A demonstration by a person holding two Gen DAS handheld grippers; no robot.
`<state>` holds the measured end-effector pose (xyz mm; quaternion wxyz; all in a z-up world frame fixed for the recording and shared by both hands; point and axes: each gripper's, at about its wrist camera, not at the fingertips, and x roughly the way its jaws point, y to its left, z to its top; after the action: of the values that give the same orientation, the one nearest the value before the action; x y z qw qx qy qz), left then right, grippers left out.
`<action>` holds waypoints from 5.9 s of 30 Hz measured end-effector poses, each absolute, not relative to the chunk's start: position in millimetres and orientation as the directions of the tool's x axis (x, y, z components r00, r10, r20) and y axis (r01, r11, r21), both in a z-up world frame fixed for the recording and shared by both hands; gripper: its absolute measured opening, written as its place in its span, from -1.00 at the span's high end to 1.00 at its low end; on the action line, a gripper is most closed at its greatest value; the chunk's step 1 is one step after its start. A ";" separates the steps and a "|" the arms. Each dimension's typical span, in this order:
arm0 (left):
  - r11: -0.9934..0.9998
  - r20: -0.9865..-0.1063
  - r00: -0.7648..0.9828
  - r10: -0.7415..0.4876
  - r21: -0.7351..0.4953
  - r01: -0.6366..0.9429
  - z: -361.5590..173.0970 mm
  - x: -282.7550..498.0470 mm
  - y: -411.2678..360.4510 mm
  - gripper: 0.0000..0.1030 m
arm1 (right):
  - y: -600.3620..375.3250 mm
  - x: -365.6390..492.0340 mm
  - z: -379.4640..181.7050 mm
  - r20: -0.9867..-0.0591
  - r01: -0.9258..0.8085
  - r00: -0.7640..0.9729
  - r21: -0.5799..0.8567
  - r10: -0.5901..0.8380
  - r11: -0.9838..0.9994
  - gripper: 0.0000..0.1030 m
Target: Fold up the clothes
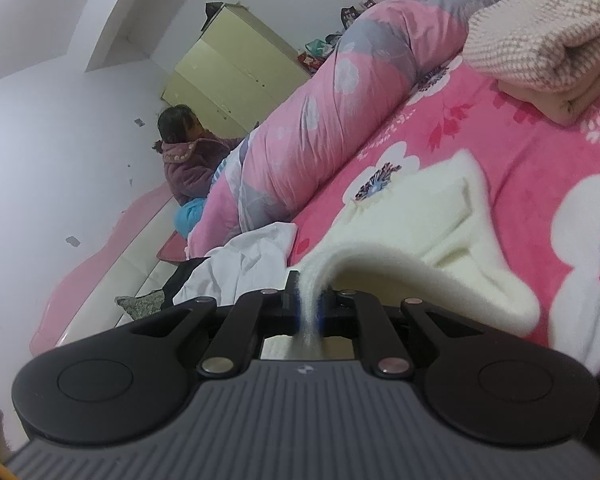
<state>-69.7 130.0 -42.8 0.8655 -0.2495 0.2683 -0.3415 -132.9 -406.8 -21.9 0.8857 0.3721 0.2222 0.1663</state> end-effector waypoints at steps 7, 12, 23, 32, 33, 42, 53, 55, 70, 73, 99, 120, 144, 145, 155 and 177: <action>0.651 -0.278 0.653 -0.705 -0.620 0.438 -43.7 -58.1 132.0 0.88 | -406.7 -110.2 -17.6 -0.274 -0.133 0.846 0.723 0.457 0.678 0.89; 0.653 -0.265 0.671 -0.693 -0.624 0.428 -44.3 -51.6 133.5 0.88 | -407.8 -98.1 -12.8 -0.278 -0.134 0.847 0.713 0.453 0.688 0.89; 0.648 -0.231 0.693 -0.683 -0.631 0.427 -48.5 -39.3 133.0 0.88 | -405.3 -82.1 -6.4 -0.304 -0.117 0.847 0.694 0.437 0.710 0.89; 0.646 -0.200 0.707 -0.678 -0.621 0.444 -54.3 -35.0 129.5 0.88 | -398.7 -75.4 -5.5 -0.342 -0.061 0.852 0.687 0.396 0.724 0.89; 0.643 -0.196 0.707 -0.680 -0.623 0.445 -54.8 -34.5 129.3 0.88 | -398.2 -74.8 -5.5 -0.346 -0.054 0.853 0.686 0.391 0.725 0.89; 0.627 -0.181 0.696 -0.695 -0.626 0.463 -57.4 -31.3 133.7 0.88 | -394.1 -72.0 -4.4 -0.368 -0.011 0.859 0.682 0.357 0.731 0.89; 0.619 -0.169 0.695 -0.699 -0.630 0.469 -58.7 -32.8 135.6 0.88 | -388.2 -71.5 0.0 -0.381 0.003 0.860 0.669 0.340 0.743 0.89; 0.618 -0.168 0.695 -0.699 -0.631 0.469 -58.4 -32.7 136.3 0.88 | -388.0 -71.7 0.6 -0.381 0.004 0.860 0.669 0.339 0.743 0.89; 0.622 -0.169 0.699 -0.695 -0.629 0.467 -56.5 -34.5 135.9 0.88 | -386.9 -73.7 1.7 -0.376 -0.002 0.861 0.670 0.341 0.743 0.89; 0.624 -0.169 0.700 -0.694 -0.627 0.466 -56.0 -34.2 136.0 0.88 | -386.9 -73.6 2.1 -0.375 -0.004 0.862 0.670 0.342 0.743 0.89; 0.713 -0.178 0.762 -0.622 -0.530 0.459 -19.2 7.9 120.3 0.88 | -400.9 -24.9 8.8 -0.255 -0.133 0.875 0.692 0.413 0.709 0.89; 0.791 -0.367 0.747 -0.554 -0.512 0.335 -54.4 185.3 83.0 0.88 | -442.7 139.8 -66.5 -0.245 -0.104 0.850 0.789 0.466 0.605 0.89; 0.681 -0.371 0.759 -0.535 -0.721 0.128 -118.1 256.3 137.2 -0.13 | -480.6 210.6 -174.0 -0.171 0.034 0.854 0.960 0.491 0.277 0.56; 0.691 -0.374 0.760 -0.532 -0.711 0.133 -115.5 254.7 136.7 -0.13 | -481.5 209.8 -173.2 -0.152 0.021 0.860 0.964 0.487 0.264 0.54; 0.820 -0.471 0.748 -0.469 -0.546 0.170 -91.8 233.0 124.6 -0.23 | -509.9 179.0 -142.7 -0.204 0.081 0.945 0.904 0.256 0.419 -0.10; 0.920 -0.650 0.653 -0.389 -0.314 0.236 -115.0 285.7 84.3 0.10 | -443.3 263.8 -137.4 -0.649 -0.126 0.633 0.453 0.423 0.883 0.26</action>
<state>285.7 84.3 -115.0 0.9035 -0.1011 0.3789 -0.1729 263.8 -443.3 -137.4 0.8842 0.1858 0.3994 0.1553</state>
